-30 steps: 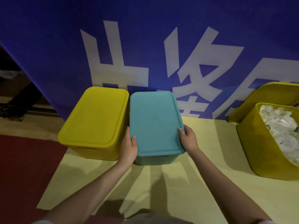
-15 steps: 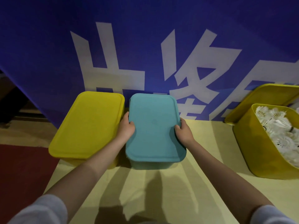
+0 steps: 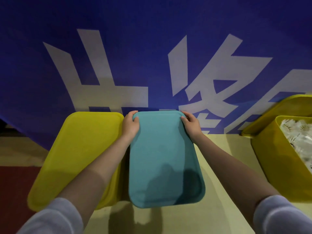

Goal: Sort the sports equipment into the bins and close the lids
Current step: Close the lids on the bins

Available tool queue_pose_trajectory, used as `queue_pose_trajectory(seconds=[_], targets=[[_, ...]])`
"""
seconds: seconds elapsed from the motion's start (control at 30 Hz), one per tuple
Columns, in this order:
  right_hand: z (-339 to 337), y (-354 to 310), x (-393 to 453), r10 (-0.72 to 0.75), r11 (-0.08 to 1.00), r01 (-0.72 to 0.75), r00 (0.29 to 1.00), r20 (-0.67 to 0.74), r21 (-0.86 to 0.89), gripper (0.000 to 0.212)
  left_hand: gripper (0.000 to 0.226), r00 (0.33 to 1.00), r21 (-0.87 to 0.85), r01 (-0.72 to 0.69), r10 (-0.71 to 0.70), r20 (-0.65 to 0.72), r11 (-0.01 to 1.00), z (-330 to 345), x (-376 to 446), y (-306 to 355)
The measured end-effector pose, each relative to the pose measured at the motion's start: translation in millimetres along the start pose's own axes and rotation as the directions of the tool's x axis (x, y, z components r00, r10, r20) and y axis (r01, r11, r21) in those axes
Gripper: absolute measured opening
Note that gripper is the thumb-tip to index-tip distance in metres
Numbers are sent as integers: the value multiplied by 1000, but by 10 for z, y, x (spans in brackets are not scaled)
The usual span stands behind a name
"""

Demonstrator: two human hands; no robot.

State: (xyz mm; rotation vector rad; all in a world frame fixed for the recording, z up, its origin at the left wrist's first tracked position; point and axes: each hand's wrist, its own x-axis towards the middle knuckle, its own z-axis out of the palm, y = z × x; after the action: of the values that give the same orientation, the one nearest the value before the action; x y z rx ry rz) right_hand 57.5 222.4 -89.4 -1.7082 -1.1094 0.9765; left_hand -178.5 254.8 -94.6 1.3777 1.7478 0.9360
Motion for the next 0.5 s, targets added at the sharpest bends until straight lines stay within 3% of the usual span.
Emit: queue_pose_trajectory(seconds=[0.5], targets=[[5,47,147,-9,988,2,999,44,151,22,32,999,25,-31,30,26,999,2,99,-104]])
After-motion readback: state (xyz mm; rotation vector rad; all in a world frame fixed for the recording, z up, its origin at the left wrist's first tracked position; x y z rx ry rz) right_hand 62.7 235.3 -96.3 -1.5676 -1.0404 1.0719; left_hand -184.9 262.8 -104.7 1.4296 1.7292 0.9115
